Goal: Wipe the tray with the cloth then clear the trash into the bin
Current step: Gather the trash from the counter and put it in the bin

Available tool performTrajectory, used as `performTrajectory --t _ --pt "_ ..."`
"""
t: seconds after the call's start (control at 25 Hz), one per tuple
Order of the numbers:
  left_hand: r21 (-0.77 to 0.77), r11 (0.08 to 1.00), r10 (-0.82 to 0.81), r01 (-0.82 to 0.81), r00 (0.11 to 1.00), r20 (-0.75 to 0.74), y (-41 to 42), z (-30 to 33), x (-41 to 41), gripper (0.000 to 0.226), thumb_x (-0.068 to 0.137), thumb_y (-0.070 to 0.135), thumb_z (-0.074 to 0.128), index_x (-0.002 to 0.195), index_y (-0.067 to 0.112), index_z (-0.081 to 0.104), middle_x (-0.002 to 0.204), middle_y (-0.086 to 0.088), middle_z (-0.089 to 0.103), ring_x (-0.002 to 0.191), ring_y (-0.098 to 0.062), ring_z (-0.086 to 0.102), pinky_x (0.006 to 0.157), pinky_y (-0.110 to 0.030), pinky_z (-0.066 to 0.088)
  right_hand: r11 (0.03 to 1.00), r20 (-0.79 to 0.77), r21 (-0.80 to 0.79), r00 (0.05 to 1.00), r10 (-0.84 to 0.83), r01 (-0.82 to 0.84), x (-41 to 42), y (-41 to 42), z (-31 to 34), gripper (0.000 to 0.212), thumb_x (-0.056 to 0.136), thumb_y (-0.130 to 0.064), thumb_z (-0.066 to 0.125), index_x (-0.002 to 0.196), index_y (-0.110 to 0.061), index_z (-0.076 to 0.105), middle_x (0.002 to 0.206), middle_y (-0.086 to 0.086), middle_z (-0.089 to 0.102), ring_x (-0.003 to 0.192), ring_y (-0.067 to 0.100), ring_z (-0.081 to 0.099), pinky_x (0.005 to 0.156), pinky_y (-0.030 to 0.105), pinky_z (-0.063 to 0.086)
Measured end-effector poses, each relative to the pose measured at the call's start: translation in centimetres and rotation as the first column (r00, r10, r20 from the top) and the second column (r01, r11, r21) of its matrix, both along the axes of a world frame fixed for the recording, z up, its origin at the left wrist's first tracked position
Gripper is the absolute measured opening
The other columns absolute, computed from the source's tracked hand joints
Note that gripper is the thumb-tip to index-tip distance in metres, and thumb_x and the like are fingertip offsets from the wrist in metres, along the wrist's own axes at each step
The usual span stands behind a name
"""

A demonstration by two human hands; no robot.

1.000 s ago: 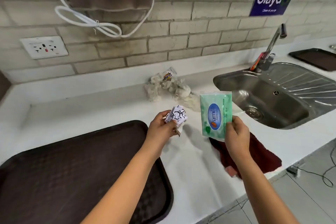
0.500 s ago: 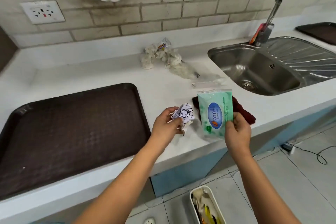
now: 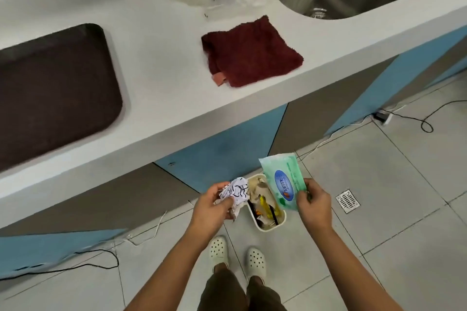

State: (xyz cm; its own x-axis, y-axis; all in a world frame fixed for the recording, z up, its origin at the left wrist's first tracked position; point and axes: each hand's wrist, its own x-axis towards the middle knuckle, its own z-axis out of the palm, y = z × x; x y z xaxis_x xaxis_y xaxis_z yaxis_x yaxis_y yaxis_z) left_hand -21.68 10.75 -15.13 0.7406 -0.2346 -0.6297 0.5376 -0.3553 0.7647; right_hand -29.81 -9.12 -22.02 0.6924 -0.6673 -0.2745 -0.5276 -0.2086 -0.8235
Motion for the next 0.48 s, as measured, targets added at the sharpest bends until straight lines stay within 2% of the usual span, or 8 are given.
performTrajectory --t 0.04,0.16,0.2,0.32,0.4,0.48 --pt "0.018 1.000 0.006 -0.005 1.000 -0.024 -0.3 -1.3 -0.5 0.027 0.091 0.004 0.052 0.108 0.025 0.054 0.100 0.002 0.063 0.085 -0.015 0.063 0.057 -0.019 0.054 1.000 -0.064 0.013 0.998 -0.004 0.005 -0.8 -0.3 -1.4 0.025 0.081 -0.001 0.048 0.095 -0.015 0.064 0.089 0.010 0.071 0.068 0.020 0.065 0.057 0.040 0.056" --pt "0.094 0.995 -0.022 0.028 0.998 -0.065 -1.3 -6.0 -1.0 0.028 0.092 0.005 0.052 0.108 0.027 0.052 0.109 -0.002 0.062 0.097 -0.022 0.063 0.063 -0.024 0.056 0.999 -0.242 0.045 0.970 0.002 0.009 -2.5 -0.4 -6.0 0.031 0.083 0.002 0.048 0.102 -0.014 0.067 0.093 0.008 0.071 0.063 0.008 0.060 0.047 0.015 0.045" --pt "0.116 0.992 -0.031 0.039 0.997 -0.075 -1.5 -8.0 -0.6 0.028 0.092 0.005 0.051 0.110 0.026 0.053 0.112 -0.003 0.061 0.100 -0.024 0.062 0.064 -0.024 0.056 0.998 -0.292 0.067 0.956 0.028 -0.008 -2.6 -0.2 -7.9 0.032 0.084 0.000 0.048 0.104 -0.015 0.067 0.095 0.008 0.071 0.061 0.009 0.060 0.045 0.013 0.042" --pt "0.204 0.971 -0.113 0.127 0.990 -0.080 -3.6 -14.3 0.3 0.030 0.092 0.005 0.051 0.118 0.020 0.054 0.117 -0.006 0.059 0.103 -0.026 0.060 0.067 -0.027 0.057 0.994 -0.451 0.078 0.887 0.098 -0.071 -2.2 -0.6 -14.1 0.036 0.085 -0.009 0.047 0.115 -0.021 0.064 0.102 0.006 0.069 0.066 0.017 0.058 0.047 0.015 0.039" --pt "0.223 0.969 -0.086 0.107 0.991 -0.102 -4.1 -16.0 0.8 0.033 0.091 0.004 0.050 0.121 0.019 0.053 0.117 -0.006 0.059 0.104 -0.027 0.060 0.074 -0.033 0.058 0.981 -0.531 0.058 0.826 0.187 -0.185 -1.3 -1.2 -15.1 0.039 0.085 -0.013 0.048 0.119 -0.026 0.062 0.108 0.008 0.067 0.082 0.024 0.062 0.060 0.021 0.045" --pt "0.255 0.942 -0.201 0.219 0.975 -0.094 -5.6 -20.8 1.8 0.035 0.091 0.004 0.050 0.122 0.021 0.052 0.115 -0.004 0.058 0.105 -0.028 0.060 0.081 -0.038 0.056 0.989 -0.562 0.057 0.814 0.146 -0.138 -0.7 -1.2 -19.5 0.041 0.086 -0.014 0.048 0.122 -0.027 0.060 0.113 0.010 0.066 0.097 0.028 0.062 0.075 0.027 0.048"
